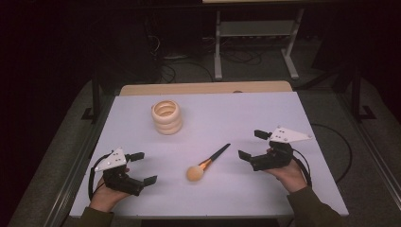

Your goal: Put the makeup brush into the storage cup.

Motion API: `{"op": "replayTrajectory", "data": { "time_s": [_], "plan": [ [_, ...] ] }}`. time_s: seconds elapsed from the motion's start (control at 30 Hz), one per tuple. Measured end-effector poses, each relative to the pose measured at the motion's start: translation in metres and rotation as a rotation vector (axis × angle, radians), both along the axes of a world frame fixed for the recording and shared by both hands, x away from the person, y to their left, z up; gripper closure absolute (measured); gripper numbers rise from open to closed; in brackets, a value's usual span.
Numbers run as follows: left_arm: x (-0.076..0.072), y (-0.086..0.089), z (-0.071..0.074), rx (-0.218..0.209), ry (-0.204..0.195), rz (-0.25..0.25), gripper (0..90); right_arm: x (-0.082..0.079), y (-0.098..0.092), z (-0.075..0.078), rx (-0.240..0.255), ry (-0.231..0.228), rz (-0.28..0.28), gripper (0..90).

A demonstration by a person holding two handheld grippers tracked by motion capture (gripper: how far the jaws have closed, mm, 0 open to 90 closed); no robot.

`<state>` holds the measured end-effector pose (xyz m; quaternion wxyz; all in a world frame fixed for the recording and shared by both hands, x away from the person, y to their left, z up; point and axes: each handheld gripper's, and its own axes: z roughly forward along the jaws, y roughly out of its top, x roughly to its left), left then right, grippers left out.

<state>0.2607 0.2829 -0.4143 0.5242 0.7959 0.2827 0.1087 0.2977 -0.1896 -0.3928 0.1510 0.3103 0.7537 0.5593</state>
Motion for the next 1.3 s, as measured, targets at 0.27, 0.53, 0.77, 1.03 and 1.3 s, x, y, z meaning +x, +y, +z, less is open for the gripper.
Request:
{"op": "replayTrajectory", "data": {
  "time_s": [0.27, 0.53, 0.77, 1.03, 1.3],
  "plan": [
    [0.001, 0.000, 0.000, 0.005, -0.006, -0.004, 0.0, 0.003, 0.001, 0.000, 0.002, 0.003, 0.006, 1.2],
    [0.000, 0.002, 0.001, -0.001, 0.003, 0.000, 0.0, 0.008, 0.006, 0.002, 0.008, 0.004, 0.019, 1.2],
    [0.000, 0.001, 0.001, -0.002, 0.003, 0.001, 0.0, 0.010, 0.012, 0.004, 0.015, 0.004, 0.023, 1.2],
    [0.001, 0.001, 0.001, 0.003, 0.004, 0.000, 0.0, 0.013, 0.016, 0.006, 0.017, -0.004, 0.032, 1.2],
    [0.001, 0.002, 0.001, 0.003, 0.006, -0.003, 0.0, 0.016, 0.023, 0.006, 0.013, -0.003, 0.047, 1.2]
  ]
}}
